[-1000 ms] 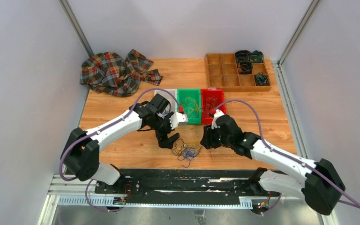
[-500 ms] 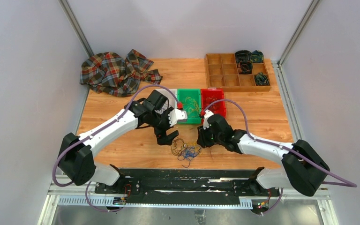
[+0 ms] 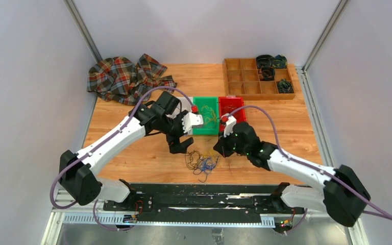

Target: Untangle the cables

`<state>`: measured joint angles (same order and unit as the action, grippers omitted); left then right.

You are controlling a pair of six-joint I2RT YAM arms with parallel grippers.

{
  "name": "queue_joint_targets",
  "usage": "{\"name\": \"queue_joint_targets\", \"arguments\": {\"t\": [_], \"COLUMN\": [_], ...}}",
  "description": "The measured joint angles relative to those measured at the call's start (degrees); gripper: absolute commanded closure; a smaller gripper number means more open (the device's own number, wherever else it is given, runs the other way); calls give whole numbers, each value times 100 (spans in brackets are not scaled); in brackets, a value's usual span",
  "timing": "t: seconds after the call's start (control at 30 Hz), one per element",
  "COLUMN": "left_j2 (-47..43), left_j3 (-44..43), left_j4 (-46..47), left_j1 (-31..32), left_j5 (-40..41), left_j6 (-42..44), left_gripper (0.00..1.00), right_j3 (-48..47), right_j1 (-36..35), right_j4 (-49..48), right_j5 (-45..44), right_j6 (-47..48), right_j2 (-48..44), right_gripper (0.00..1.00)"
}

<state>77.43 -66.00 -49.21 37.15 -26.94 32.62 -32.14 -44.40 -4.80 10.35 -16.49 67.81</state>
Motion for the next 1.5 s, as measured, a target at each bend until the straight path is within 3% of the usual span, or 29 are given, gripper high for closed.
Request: {"name": "queue_joint_targets", "arguments": {"t": [0.17,0.37,0.63,0.87,1.1,1.3,1.5], "left_j2": [-166,-363,-315,-302,-289,-295,-413], "left_j3": [-627,-719,-1217,-1523,-1447,-1189,-1027], "left_j4": [-304,-466,-619,-608,-621,-623,-621], "left_j1": [2,2,7,170,345,350,350], "left_j5": [-129,-291,-643,-1027,-1384,-1449,-1318], "left_j6": [17,20,-157,-457,-664,-629,-562], "left_gripper": [4,6,23,32,62,97,99], "right_j3": [-11,-13,-695,-1307,-1421,-1421,-1419], "right_j1": [0,0,-120,-625,-1233,-1322,-1327], "right_j4": [-20,-63,-63,-85,-2,-2,55], "right_j5": [17,76,566,535,2,-186,-363], "right_j6": [-201,-525,-804,-975,-1049,-1099,-1099], "right_j2": [-951,-1445,-1508,-1287,-1237,-1220,-1298], "right_gripper": [99,99,99,99,99,99,99]}}
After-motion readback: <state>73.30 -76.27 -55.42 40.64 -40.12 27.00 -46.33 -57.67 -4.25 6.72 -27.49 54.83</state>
